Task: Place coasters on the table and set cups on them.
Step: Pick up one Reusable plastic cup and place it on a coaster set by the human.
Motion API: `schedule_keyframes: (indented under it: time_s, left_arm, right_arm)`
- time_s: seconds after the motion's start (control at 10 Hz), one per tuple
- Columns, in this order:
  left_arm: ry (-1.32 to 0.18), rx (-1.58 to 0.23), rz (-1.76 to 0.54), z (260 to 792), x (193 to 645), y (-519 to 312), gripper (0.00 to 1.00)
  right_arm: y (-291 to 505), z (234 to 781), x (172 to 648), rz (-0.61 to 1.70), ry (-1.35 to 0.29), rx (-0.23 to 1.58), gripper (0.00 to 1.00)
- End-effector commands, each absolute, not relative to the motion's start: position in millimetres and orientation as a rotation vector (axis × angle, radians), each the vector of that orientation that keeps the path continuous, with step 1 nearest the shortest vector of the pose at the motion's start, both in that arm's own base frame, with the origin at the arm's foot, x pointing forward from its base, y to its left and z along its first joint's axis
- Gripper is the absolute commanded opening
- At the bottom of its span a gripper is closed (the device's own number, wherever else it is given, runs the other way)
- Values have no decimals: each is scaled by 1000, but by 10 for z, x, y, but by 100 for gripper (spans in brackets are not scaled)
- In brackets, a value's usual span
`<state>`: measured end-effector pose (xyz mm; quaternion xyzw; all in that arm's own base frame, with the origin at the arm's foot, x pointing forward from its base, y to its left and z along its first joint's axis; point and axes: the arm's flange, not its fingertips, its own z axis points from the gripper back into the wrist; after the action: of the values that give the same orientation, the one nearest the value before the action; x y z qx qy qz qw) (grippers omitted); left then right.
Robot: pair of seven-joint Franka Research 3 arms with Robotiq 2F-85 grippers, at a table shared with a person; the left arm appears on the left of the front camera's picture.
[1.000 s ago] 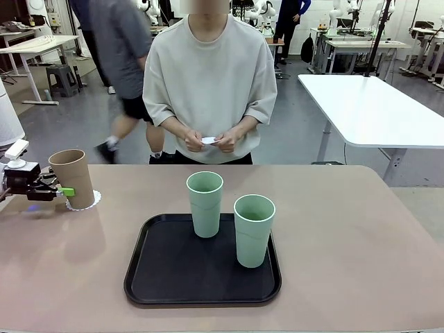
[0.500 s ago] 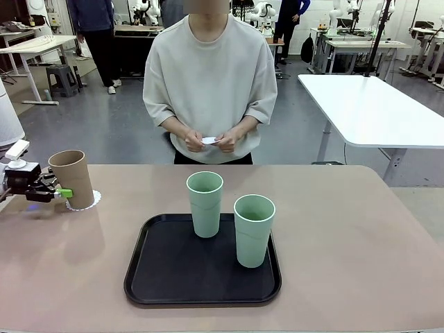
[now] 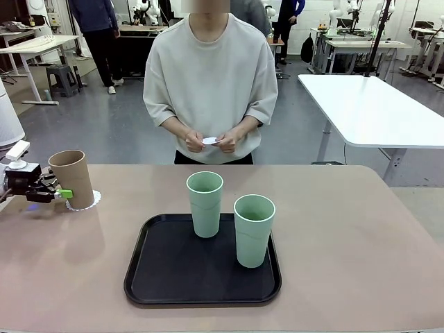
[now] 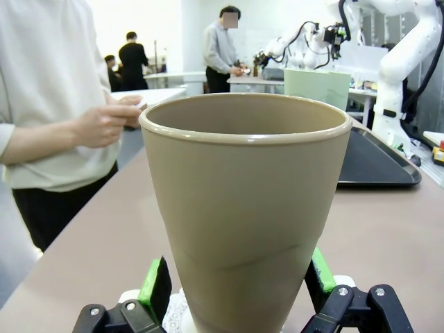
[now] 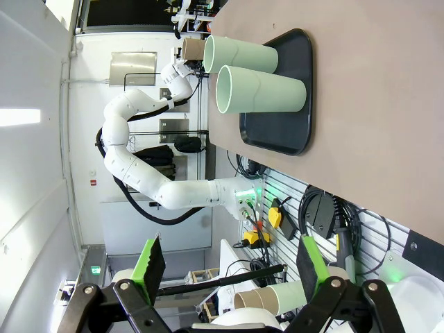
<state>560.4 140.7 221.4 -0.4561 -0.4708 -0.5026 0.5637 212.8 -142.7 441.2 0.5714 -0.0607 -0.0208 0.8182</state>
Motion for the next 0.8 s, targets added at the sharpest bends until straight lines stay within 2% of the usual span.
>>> schedule_keyframes:
  time_s: [0.0, 0.3, 0.7]
  left_arm:
    - [-1081, -1080, -1197, 2225, 5641, 1447, 100]
    - [-959, -1071, -1211, 2162, 5644, 1440, 100]
    - [-919, -1030, -1238, 2197, 5644, 1491, 100]
  right_arm:
    - [-1424, 4414, 2127, -40, -129, 1226, 100]
    - [-1424, 4414, 2127, -40, -129, 1226, 100]
    - [-1424, 4414, 2127, -40, -129, 1226, 100]
